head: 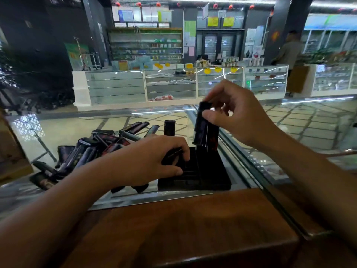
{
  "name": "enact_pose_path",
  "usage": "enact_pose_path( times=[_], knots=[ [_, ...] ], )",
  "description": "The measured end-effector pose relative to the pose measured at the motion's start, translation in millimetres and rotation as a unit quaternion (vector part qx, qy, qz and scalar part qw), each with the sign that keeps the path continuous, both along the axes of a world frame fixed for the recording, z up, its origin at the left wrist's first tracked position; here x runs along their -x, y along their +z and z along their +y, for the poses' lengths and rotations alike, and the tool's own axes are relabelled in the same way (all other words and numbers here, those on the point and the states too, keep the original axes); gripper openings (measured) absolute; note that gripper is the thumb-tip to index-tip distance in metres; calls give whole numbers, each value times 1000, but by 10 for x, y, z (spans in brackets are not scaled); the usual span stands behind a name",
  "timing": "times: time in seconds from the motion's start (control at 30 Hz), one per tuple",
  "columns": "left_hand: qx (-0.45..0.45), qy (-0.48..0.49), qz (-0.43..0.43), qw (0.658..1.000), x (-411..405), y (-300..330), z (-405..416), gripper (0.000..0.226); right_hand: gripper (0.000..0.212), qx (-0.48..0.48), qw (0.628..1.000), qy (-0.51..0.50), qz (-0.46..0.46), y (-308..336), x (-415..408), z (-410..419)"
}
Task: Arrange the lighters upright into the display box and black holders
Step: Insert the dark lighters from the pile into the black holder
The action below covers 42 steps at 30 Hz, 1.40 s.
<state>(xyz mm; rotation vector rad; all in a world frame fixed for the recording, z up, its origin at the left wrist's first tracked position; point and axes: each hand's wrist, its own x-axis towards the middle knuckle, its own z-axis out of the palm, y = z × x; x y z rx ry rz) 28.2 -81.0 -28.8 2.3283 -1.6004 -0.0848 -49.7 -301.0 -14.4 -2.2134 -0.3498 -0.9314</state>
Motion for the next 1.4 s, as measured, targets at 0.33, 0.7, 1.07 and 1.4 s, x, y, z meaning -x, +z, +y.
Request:
enact_pose_path(
  times=[0.33,0.7,1.07,1.4],
  knots=[
    [5,-2,16,1000,-58,-34,-3,22,19,142,987,-71,27,-38,42,-49],
    [16,3,37,999,-97,-56,1,26,16,165,980,-87,72,-65,-15,-123],
    [191,25,239,952,105,65,5,50,28,-11,999,0,-44,13,98,146],
    [267,11,244,932,204,58,-44,64,18,51,997,51,-1,-1,122,422]
  ],
)
